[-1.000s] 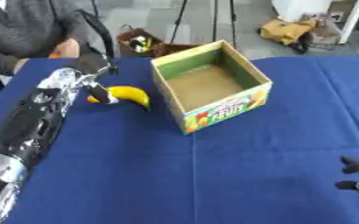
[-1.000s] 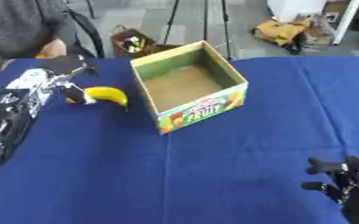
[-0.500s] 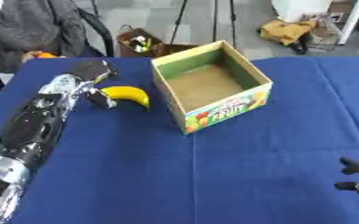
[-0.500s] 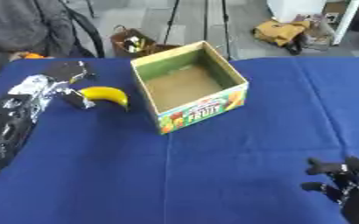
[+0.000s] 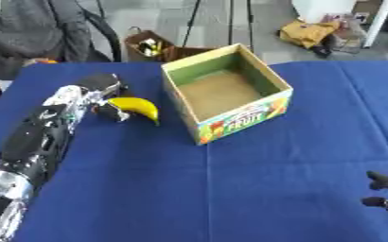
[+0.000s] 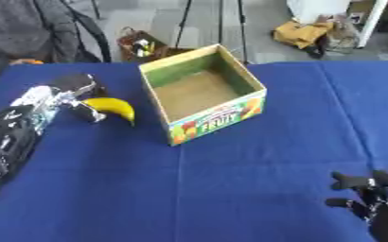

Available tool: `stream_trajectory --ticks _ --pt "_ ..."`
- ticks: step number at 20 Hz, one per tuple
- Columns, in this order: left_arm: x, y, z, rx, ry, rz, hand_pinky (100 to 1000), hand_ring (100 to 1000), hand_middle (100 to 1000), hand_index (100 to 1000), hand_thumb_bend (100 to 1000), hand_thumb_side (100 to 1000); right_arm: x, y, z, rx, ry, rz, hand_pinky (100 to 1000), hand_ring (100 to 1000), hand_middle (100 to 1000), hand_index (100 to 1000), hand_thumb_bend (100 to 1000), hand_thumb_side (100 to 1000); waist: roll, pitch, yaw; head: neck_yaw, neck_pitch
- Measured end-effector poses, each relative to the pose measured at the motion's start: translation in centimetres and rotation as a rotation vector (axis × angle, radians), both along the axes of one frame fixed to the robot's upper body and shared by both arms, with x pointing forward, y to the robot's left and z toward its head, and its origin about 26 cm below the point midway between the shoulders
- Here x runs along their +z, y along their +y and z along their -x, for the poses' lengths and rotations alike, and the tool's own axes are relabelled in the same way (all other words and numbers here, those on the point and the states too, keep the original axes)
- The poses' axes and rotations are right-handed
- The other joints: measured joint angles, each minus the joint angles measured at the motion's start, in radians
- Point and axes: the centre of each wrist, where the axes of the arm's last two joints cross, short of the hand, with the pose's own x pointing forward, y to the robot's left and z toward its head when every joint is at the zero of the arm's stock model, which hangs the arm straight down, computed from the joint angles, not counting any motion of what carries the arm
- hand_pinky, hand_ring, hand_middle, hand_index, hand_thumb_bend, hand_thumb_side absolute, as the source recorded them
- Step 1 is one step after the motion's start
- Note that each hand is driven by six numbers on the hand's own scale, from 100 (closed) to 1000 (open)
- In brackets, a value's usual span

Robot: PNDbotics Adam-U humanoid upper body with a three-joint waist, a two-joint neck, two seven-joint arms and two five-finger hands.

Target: Pick up objects on the table and place them in the box.

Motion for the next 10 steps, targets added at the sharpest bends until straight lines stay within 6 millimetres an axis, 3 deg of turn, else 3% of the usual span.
stream_trajectory --ticks 7,9,10 --pt "0.01 -0.01 0.00 0.008 0.020 0.005 739 578 536 690 317 282 -0.01 0.00 0.00 0.000 0.000 0.000 672 964 601 658 100 960 0.001 0.000 -0.002 0.000 0.000" --pt "0.02 -0.01 0.00 0.009 0.022 0.007 720 523 482 664 163 118 -0.02 0.00 -0.01 -0.001 0.001 0.000 671 964 601 657 100 960 0.001 0.000 -0.002 0.000 0.000" --pt "0.02 -0.02 0.00 0.011 0.022 0.007 706 495 453 643 100 100 -0.04 -0.01 -0.01 -0.001 0.002 0.000 671 964 601 657 100 960 0.002 0.000 -0.002 0.000 0.000"
